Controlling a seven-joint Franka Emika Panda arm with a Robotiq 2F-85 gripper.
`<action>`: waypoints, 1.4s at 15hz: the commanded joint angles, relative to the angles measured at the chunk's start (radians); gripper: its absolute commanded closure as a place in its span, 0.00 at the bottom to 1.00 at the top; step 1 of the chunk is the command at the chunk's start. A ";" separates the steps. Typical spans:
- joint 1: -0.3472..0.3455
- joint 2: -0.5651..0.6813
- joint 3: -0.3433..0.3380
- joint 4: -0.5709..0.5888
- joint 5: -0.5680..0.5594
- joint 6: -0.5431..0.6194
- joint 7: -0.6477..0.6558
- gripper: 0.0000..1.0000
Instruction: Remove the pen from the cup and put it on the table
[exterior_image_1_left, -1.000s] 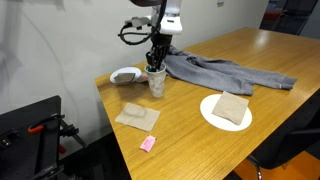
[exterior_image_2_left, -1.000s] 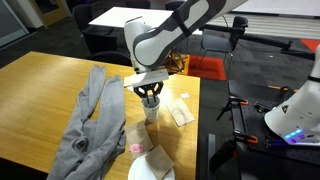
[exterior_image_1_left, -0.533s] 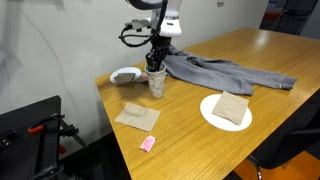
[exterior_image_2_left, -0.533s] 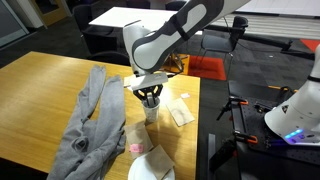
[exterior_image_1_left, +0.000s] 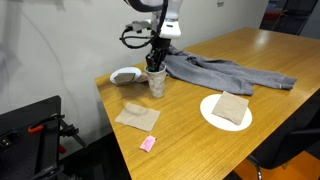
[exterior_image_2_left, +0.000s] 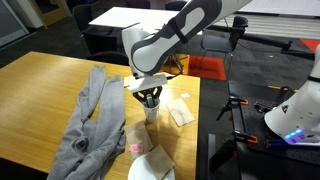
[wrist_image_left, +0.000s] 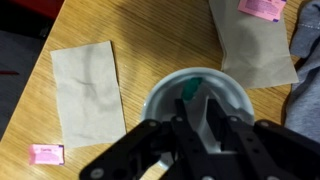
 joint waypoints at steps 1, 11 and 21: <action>0.001 0.011 0.004 0.026 0.000 -0.016 -0.001 0.70; -0.005 0.014 0.013 0.030 0.010 -0.023 -0.017 0.70; -0.008 0.021 0.021 0.042 0.014 -0.042 -0.039 0.68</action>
